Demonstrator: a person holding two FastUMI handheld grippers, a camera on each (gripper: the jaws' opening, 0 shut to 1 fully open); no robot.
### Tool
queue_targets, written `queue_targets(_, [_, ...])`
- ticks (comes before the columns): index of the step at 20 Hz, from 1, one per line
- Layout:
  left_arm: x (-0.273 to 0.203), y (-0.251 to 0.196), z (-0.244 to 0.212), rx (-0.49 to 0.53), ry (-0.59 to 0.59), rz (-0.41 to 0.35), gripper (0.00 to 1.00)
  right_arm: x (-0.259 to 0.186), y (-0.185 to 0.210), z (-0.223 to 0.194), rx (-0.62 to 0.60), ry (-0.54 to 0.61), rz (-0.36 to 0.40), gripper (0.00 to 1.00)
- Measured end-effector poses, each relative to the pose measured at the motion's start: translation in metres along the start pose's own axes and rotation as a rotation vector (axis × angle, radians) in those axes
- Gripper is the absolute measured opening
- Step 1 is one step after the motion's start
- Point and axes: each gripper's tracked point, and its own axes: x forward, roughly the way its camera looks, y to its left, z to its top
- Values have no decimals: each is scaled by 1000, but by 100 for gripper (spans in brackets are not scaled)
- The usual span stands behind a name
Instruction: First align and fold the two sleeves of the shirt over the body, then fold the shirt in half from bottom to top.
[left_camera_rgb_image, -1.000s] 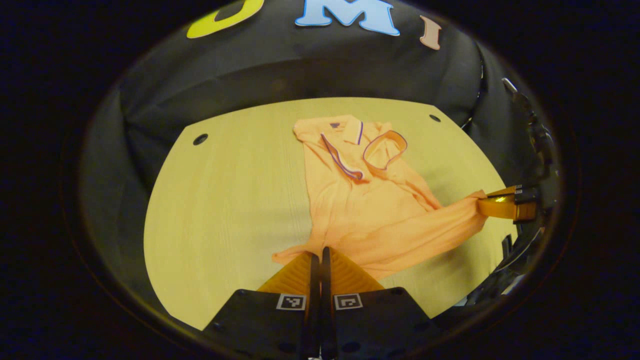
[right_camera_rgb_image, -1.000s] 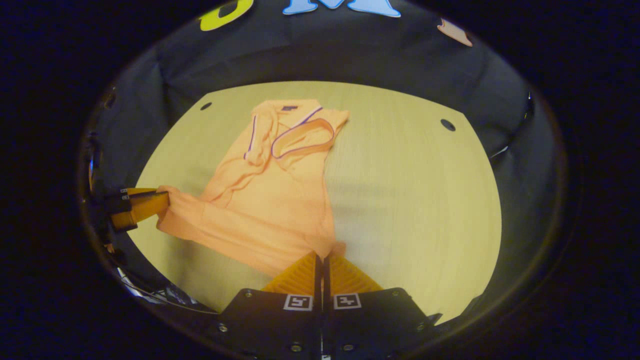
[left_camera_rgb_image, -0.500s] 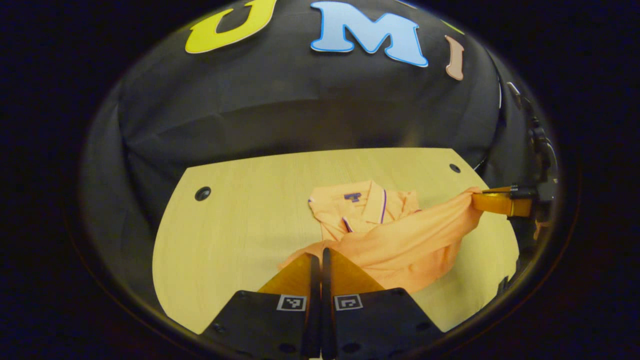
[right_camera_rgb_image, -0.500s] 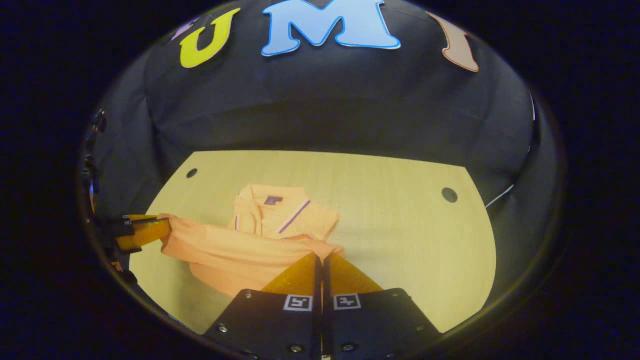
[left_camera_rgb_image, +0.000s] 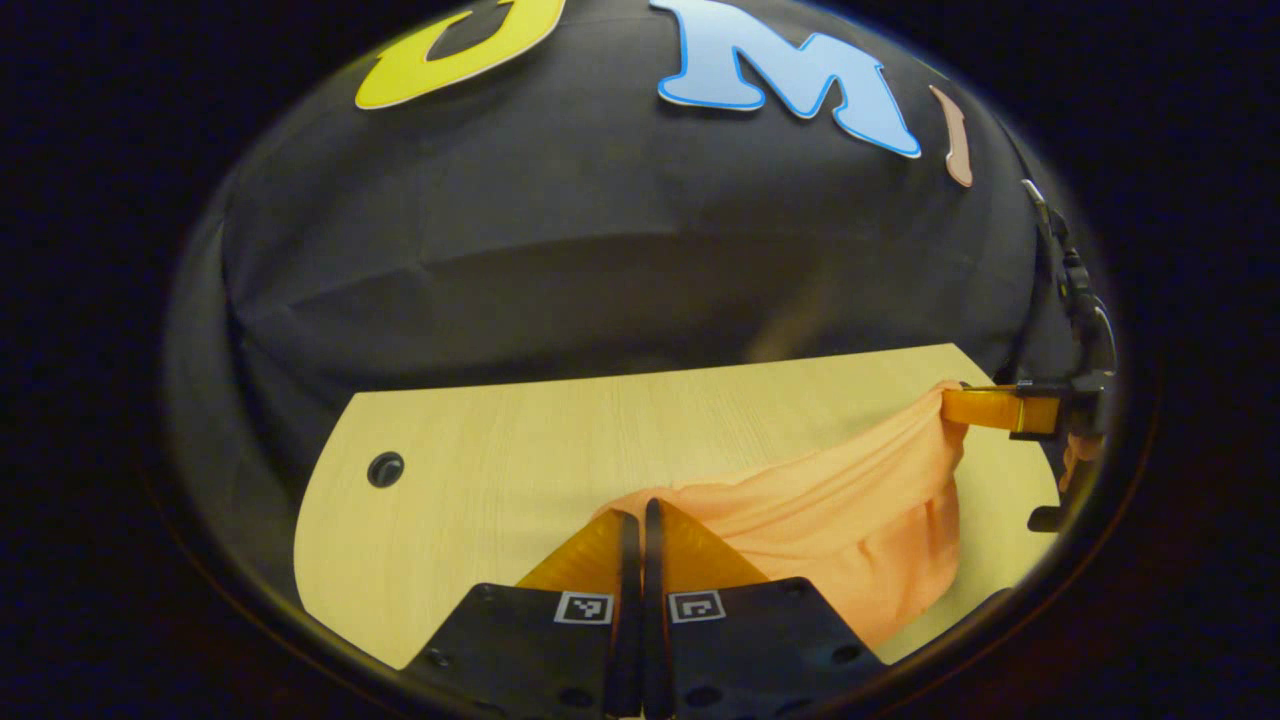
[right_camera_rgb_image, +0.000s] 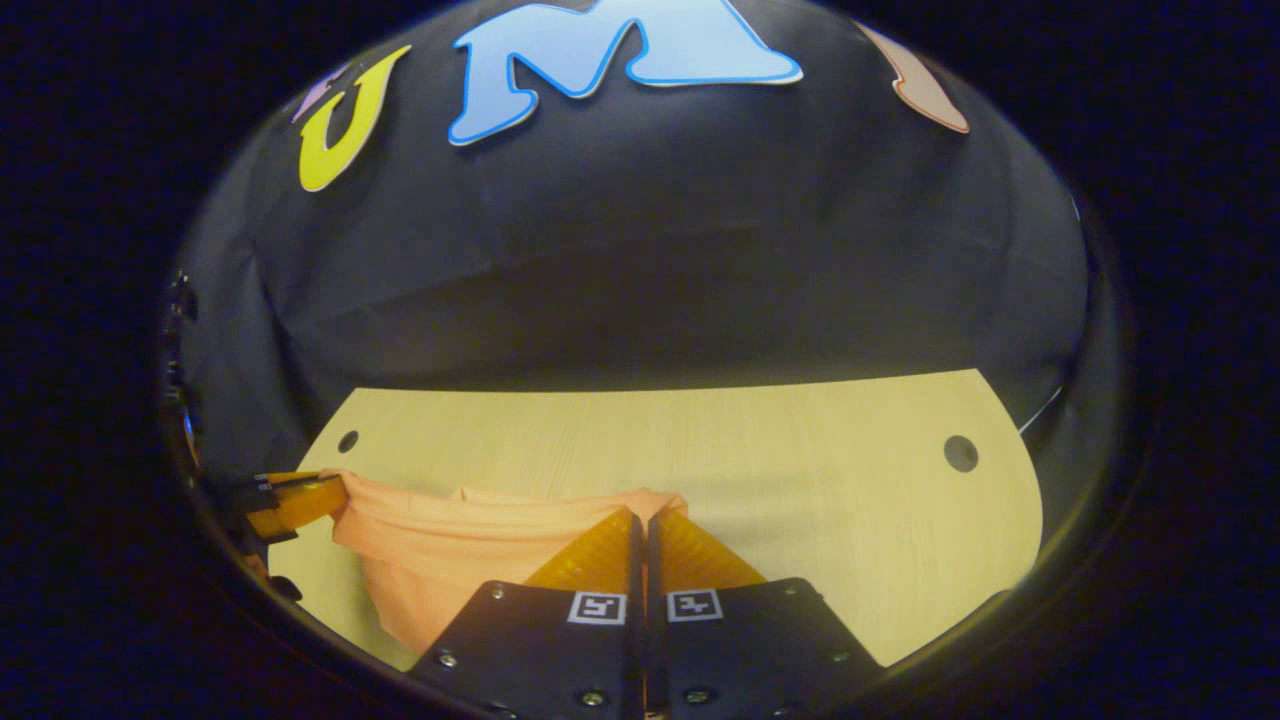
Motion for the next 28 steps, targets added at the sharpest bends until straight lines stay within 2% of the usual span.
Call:
queue_targets(4, [46,11,12,17,-67,-5,7,48,-6,7,-6,-45,-14,1])
queue_targets(10, [100,28,-1,33,-95,-17,6,102,-9,1,-55,-82,-24,1])
queue_targets(15, [128,30,-22,39,-62,-22,6,126,-23,-25,-92,-40,-63,1])
queue_targets(17, [131,31,-21,50,-59,-14,11,126,-27,-24,-101,-45,-74,3])
queue_targets(18, [131,33,-16,58,-68,5,28,126,-29,-24,-111,-46,-84,4])
queue_targets(19, [130,34,-12,59,-81,10,34,123,-30,-22,-115,-53,-93,7])
queue_targets(20, [126,32,-6,52,-95,3,46,121,-33,-18,-116,-64,-98,7])
queue_targets(21, [121,28,1,45,-108,-4,55,117,-35,-15,-113,-67,-99,21])
queue_targets(22, [115,26,6,39,-117,-10,68,110,-36,-15,-101,-78,-96,36])
queue_targets(23, [110,24,11,36,-123,-11,69,103,-36,-10,-82,-91,-95,42])
queue_targets(24, [104,22,15,32,-126,-10,70,97,-37,-8,-67,-99,-88,42])
queue_targets(25, [97,20,20,24,-129,-14,66,91,-40,-5,-59,-103,-87,41])
queue_targets(28, [72,10,32,-6,-130,-19,70,66,-37,0,-56,-113,-83,42])
